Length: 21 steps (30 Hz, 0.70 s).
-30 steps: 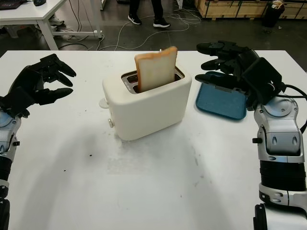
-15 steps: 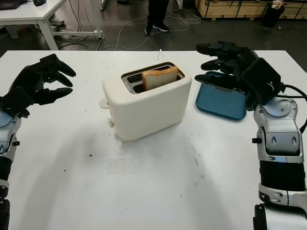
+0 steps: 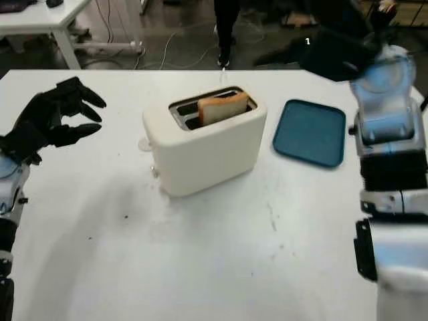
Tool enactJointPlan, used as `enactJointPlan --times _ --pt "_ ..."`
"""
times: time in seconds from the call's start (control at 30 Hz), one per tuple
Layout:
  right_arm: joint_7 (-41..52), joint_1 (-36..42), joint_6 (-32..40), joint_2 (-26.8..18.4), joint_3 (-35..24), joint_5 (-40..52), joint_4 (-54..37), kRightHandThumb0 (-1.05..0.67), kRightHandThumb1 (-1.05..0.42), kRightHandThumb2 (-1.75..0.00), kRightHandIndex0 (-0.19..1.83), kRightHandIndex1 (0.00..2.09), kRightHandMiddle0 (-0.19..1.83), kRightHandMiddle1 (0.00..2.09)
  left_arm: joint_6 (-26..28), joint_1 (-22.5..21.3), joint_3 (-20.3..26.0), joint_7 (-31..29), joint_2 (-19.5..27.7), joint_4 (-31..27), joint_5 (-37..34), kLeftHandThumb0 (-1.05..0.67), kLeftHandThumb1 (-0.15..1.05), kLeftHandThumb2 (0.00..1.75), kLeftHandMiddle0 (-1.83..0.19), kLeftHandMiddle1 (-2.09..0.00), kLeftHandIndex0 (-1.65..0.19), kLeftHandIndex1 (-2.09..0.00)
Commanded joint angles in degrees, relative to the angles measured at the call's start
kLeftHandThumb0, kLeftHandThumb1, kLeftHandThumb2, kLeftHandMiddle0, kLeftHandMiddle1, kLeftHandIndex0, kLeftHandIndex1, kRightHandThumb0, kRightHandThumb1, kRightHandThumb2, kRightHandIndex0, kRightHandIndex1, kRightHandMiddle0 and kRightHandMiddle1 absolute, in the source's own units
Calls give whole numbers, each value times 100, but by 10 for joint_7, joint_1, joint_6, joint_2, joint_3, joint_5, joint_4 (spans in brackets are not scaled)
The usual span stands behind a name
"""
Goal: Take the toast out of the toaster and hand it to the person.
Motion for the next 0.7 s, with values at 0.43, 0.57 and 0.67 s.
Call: enactJointPlan --times 0.43,0.57,0.67 --pt "31 -61 -62 19 112 -113 129 -42 -61 -2 67 52 85 0 -20 -4 -3 6 4 7 13 -105 92 13 -33 -147 -30 -138" --pt "44 -62 -67 26 125 -120 137 -45 -63 -1 69 49 85 0 -10 -6 -1 2 0 7 4 -105 92 12 -33 -147 -31 -139" --pt "43 -60 -73 31 130 -123 140 -46 -63 -1 69 55 85 1 -10 -6 -2 4 -1 8 5 -105 92 10 -34 -147 -32 -138"
